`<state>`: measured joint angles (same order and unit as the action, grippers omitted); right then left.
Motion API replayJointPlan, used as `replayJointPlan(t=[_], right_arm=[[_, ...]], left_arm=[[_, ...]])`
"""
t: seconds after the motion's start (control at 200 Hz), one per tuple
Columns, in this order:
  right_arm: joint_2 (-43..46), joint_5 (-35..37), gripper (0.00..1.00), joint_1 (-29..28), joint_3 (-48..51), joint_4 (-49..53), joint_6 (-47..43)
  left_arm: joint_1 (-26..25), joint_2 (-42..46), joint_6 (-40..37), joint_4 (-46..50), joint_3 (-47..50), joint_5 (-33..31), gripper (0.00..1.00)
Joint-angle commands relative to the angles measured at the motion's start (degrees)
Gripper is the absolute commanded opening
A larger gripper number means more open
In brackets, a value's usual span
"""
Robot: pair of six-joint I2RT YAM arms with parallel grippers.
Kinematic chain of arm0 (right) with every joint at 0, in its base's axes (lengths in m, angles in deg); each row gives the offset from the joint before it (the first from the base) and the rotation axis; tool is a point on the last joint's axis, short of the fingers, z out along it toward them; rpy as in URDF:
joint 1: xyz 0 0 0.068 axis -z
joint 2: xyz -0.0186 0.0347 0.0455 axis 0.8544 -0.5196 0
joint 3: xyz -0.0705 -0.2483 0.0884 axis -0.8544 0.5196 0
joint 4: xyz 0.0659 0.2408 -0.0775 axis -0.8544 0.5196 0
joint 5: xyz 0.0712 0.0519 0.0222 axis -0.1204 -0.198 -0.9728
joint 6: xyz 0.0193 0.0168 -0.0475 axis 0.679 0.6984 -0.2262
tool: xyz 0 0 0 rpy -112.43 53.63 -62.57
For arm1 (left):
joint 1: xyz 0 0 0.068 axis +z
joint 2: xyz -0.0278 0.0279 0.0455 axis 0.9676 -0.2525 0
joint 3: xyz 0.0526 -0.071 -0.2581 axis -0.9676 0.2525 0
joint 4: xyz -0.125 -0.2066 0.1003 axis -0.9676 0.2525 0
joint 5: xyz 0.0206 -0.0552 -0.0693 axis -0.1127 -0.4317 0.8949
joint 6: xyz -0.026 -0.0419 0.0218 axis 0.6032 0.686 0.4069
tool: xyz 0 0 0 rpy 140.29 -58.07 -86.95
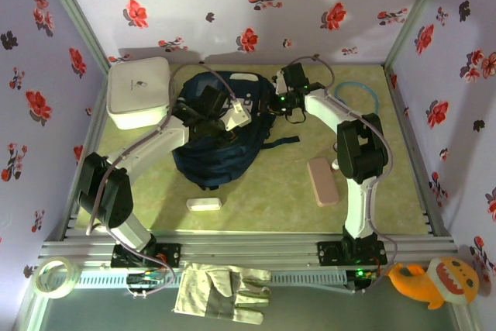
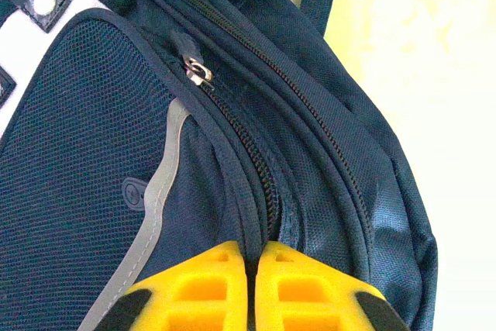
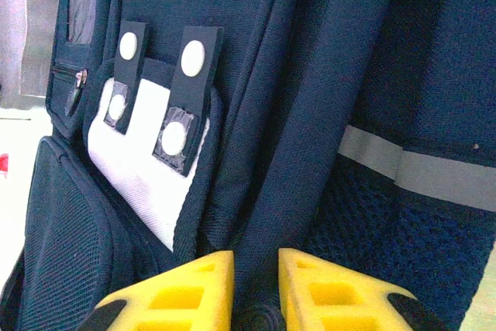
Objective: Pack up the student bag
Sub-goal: Unzip the student bag at the top-center of the table.
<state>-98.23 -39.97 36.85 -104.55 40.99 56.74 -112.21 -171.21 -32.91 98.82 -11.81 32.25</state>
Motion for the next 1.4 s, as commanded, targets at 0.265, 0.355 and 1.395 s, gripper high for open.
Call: replayJointPlan(t=[0.265,0.355,1.395], right_arm=[[4.5,2.1,0.10,0.1,1.6,2.5,-1.9],[5.2,0.9,0.03,0.0,2.6,1.2,-2.2],[31.4,-10.4,0.00,-4.1,37.0,-22.7,0.0]], left_arm=[[0.2,1.3,1.5,-0.8,-1.8,2.1,0.07],[0.2,1.2,1.8,-1.1,-1.7,2.1,0.07],[0.3,-9.4,12.6,-8.2,-8.1,1.8,0.07]])
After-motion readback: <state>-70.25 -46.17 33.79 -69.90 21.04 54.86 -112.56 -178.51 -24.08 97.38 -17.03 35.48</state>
